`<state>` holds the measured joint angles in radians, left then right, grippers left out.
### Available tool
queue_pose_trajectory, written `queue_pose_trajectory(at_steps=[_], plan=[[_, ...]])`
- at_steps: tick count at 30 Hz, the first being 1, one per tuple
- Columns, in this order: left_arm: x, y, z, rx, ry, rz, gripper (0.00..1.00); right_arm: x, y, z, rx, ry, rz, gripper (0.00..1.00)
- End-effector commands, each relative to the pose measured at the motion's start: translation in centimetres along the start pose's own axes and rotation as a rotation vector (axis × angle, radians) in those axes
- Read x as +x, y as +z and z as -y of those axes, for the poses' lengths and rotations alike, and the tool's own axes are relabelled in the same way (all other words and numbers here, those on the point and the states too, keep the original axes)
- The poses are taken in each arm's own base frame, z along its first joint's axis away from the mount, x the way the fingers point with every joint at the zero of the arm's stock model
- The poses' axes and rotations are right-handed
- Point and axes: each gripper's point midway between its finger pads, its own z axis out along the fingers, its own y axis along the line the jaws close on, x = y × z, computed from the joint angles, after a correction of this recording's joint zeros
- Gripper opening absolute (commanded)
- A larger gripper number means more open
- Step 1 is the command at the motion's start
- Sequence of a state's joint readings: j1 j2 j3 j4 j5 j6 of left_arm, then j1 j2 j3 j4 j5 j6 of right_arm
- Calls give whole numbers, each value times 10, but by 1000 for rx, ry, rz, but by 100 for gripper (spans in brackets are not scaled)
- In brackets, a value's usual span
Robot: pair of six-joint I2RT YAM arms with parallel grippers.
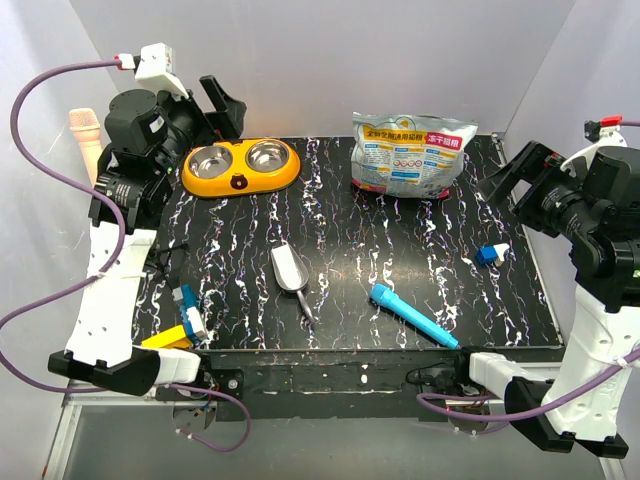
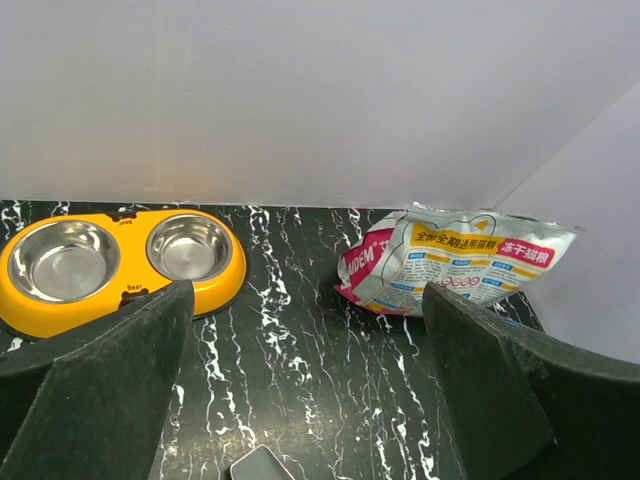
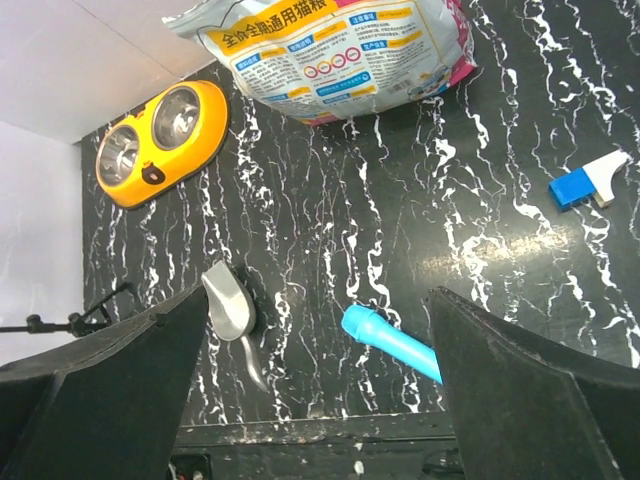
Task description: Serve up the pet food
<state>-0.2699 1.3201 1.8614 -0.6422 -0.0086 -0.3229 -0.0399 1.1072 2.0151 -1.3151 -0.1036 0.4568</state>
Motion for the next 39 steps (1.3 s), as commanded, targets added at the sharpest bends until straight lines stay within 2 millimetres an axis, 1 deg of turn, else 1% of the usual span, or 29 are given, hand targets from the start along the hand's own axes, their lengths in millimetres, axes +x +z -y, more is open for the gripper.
queue_pose_trajectory(at_steps=[1, 3, 6, 8, 11, 14, 15, 16, 18, 19, 21, 23, 24, 25, 27, 28, 29, 31, 33, 35, 39], plan=[[-3, -2, 14, 64, 9, 0, 98, -13, 14, -5, -14, 90, 51, 98], [-2, -1, 16, 74, 9, -5, 98, -18, 22, -5, -9, 127, 65, 98], [1, -3, 18, 82, 6, -19, 98, -31, 33, -12, -40, 177, 108, 98], [6, -5, 20, 94, 3, -41, 98, -43, 43, -9, -18, 233, 153, 98], [15, -8, 25, 126, -10, -84, 98, -57, 63, 5, 71, 353, 194, 98], [28, -11, 31, 162, -33, -135, 98, -70, 85, 13, 130, 441, 216, 98], [32, -11, 33, 176, -41, -152, 98, -71, 97, 18, 166, 466, 205, 98], [36, -11, 34, 184, -53, -169, 98, -75, 101, 20, 180, 492, 211, 98], [47, -12, 41, 226, -79, -213, 98, -79, 118, 23, 206, 508, 195, 98], [53, -12, 44, 242, -97, -237, 98, -81, 133, 23, 212, 503, 174, 98], [66, -12, 51, 274, -134, -287, 98, -83, 152, 24, 221, 497, 148, 98], [80, -11, 58, 311, -170, -342, 96, -92, 173, 13, 142, 408, 129, 97], [84, -10, 63, 329, -184, -359, 95, -96, 182, 6, 86, 327, 123, 97], [87, -10, 68, 352, -190, -375, 95, -102, 191, -8, -4, 241, 121, 96], [91, -8, 75, 382, -191, -391, 94, -106, 210, -19, -110, 71, 121, 92], [93, -7, 77, 393, -187, -398, 94, -107, 219, -28, -175, -9, 114, 92], [95, -7, 78, 400, -185, -403, 94, -111, 225, -30, -196, -89, 123, 91], [100, -4, 81, 416, -184, -423, 94, -113, 237, -38, -249, -229, 126, 91], [108, -3, 81, 425, -188, -446, 95, -117, 250, -41, -283, -332, 148, 91], [114, -2, 84, 439, -194, -469, 95, -119, 259, -47, -339, -421, 169, 91], [121, -2, 87, 460, -188, -484, 95, -115, 279, -64, -472, -535, 168, 89]])
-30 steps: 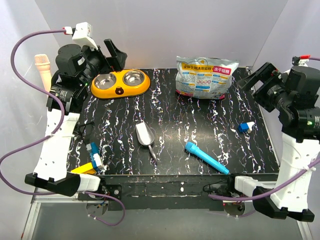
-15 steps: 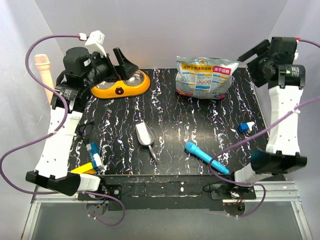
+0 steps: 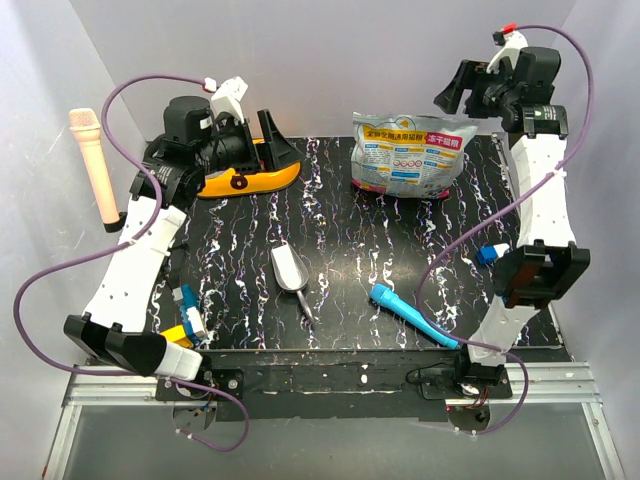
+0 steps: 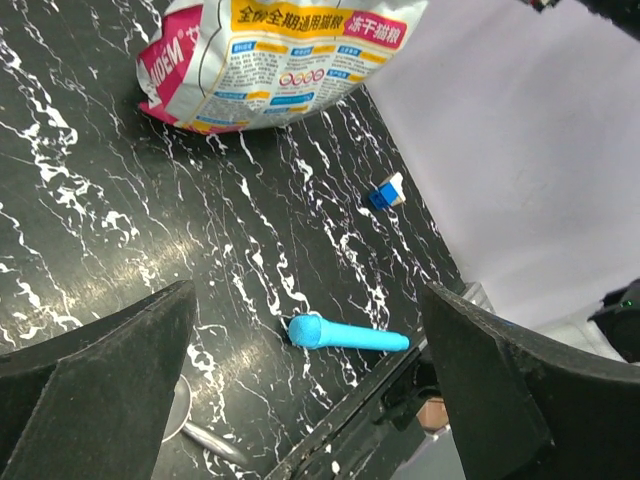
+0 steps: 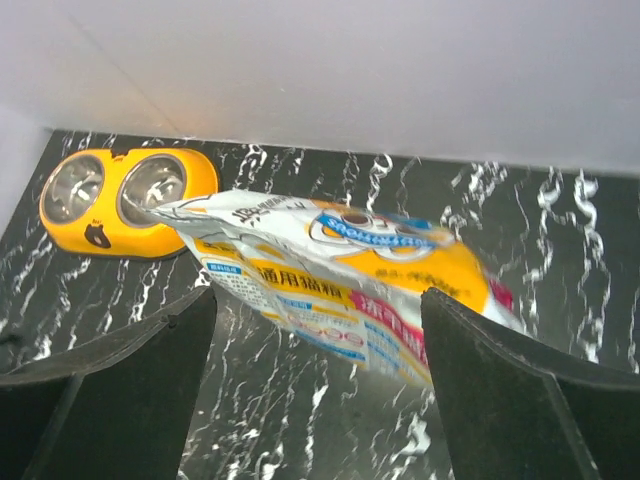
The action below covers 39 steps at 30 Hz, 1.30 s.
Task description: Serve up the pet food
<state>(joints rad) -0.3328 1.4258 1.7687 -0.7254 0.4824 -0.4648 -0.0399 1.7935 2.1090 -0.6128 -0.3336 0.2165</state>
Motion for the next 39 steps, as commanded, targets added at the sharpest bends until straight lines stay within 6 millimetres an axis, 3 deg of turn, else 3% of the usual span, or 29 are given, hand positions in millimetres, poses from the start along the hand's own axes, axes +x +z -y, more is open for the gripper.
queue_pose_trajectory(at_steps=[1, 5, 10, 22, 27, 31, 39], plan=[[7, 0, 11, 59, 19, -22, 95, -38, 14, -35, -228, -295, 129, 88], [8, 1, 16, 84, 31, -31, 96, -27, 33, -45, -349, -398, 95, 86], [16, -1, 19, 102, 39, -49, 96, -2, 34, -48, -437, -490, 19, 87], [21, 3, 16, 103, 28, -68, 97, 27, 49, -28, -414, -535, -63, 85], [27, 6, 17, 109, 21, -85, 97, 38, 57, -20, -414, -558, -87, 80], [28, 6, 18, 113, 22, -88, 97, 46, 64, -13, -404, -573, -107, 65], [29, 8, 15, 107, 25, -96, 98, 50, 73, -11, -423, -575, -102, 63]])
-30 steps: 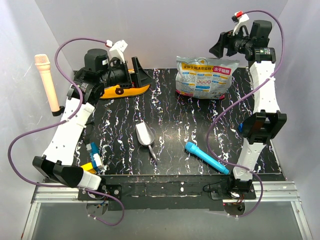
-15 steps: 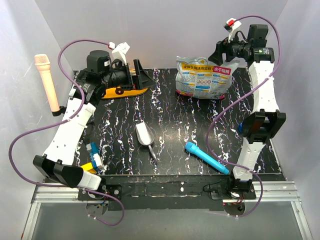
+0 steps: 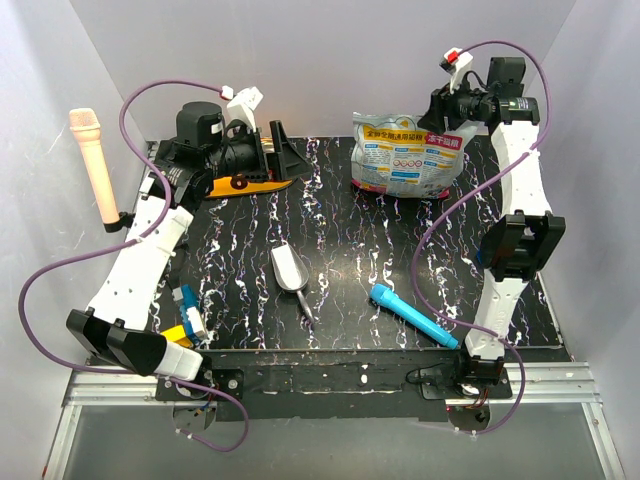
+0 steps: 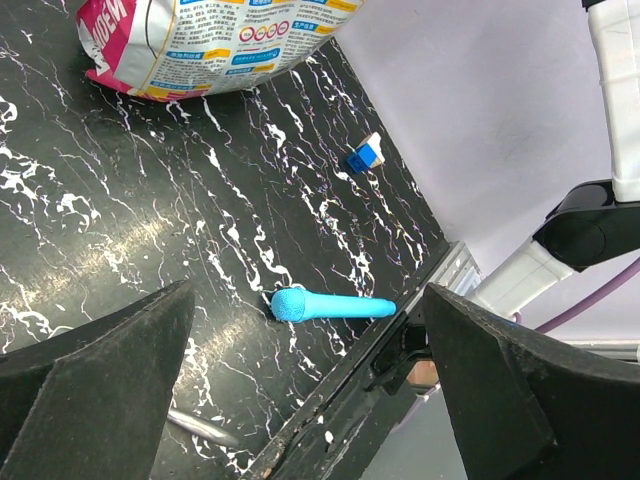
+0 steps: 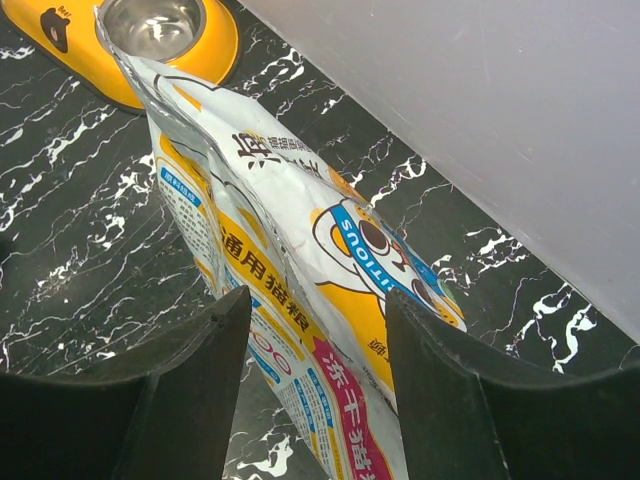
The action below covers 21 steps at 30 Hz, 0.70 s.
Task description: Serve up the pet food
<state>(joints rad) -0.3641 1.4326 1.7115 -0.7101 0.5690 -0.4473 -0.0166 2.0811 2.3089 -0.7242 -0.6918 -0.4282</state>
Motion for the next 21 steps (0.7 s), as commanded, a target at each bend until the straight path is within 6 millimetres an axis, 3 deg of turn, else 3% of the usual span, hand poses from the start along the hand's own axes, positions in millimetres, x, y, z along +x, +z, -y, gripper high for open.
queue_pose_trajectory(at_steps=[1, 10, 18, 19, 21], plan=[[1, -2, 6, 23, 25, -3, 98, -7, 3, -1, -19, -46, 25, 62], [0, 3, 2, 17, 26, -9, 98, 2, 12, -2, -35, -76, 10, 45], [1, 9, -2, 14, 29, -19, 98, 15, 17, 4, -19, -96, -25, 46], [1, 9, -2, 14, 31, -18, 98, 12, 26, -6, -40, -107, -25, 46], [2, 9, -3, 12, 31, -20, 98, 12, 28, -7, -43, -114, -25, 45]])
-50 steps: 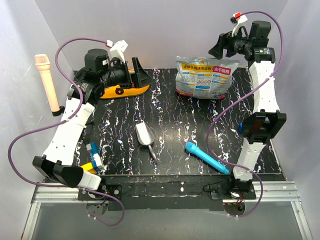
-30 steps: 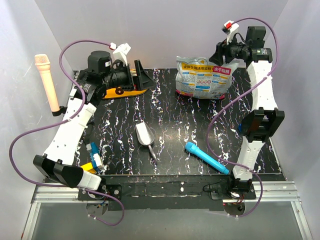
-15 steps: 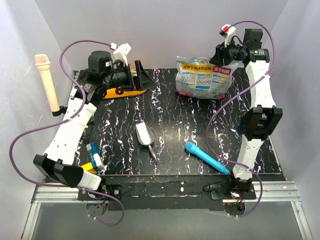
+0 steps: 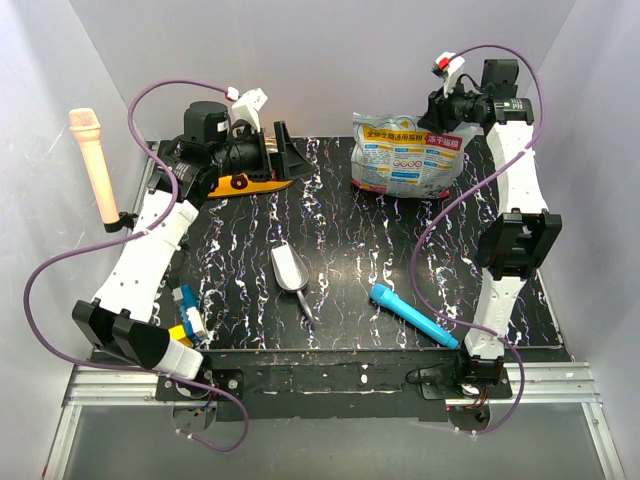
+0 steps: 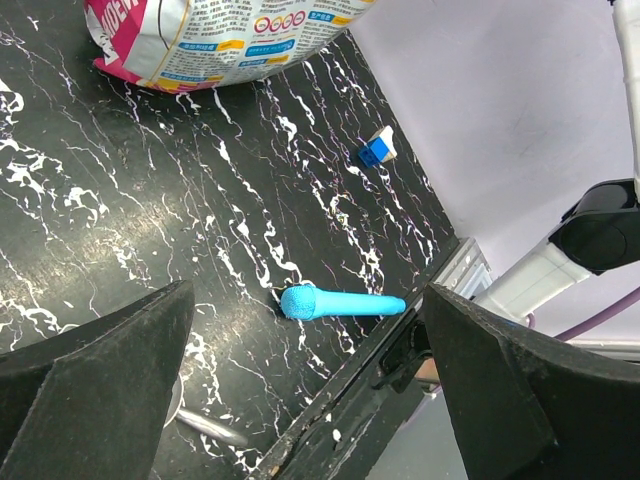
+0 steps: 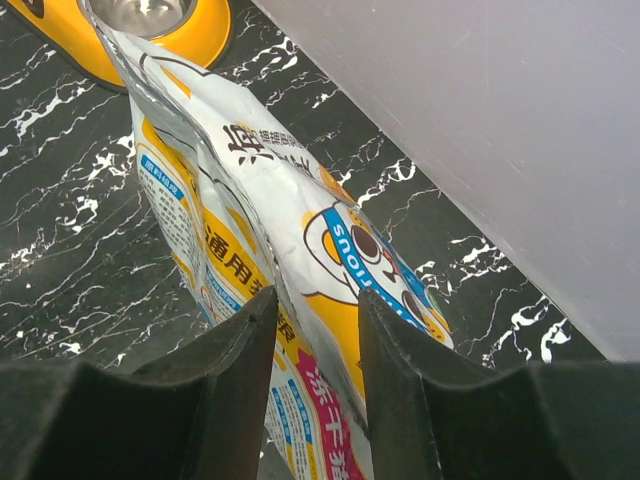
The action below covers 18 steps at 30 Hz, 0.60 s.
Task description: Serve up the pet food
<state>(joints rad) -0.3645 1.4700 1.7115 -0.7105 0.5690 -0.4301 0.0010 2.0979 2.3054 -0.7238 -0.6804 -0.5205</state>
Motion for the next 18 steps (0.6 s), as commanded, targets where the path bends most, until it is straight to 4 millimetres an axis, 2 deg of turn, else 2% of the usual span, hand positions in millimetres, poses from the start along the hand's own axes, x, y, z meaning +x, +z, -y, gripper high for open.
queue_pose_trajectory(at_steps=[1, 8, 12, 18], plan=[[-3, -3, 8, 23, 35, 9, 98, 6, 19, -8, -32, -33, -10, 44], [-5, 0, 4, 11, 39, 12, 98, 7, 23, -8, -12, -75, -33, 28], [-6, 0, 4, 8, 45, 14, 98, 7, 23, -10, 15, -93, -56, 2], [-7, -1, 3, 2, 37, 29, 98, 5, 19, -26, 119, -135, -146, 1]])
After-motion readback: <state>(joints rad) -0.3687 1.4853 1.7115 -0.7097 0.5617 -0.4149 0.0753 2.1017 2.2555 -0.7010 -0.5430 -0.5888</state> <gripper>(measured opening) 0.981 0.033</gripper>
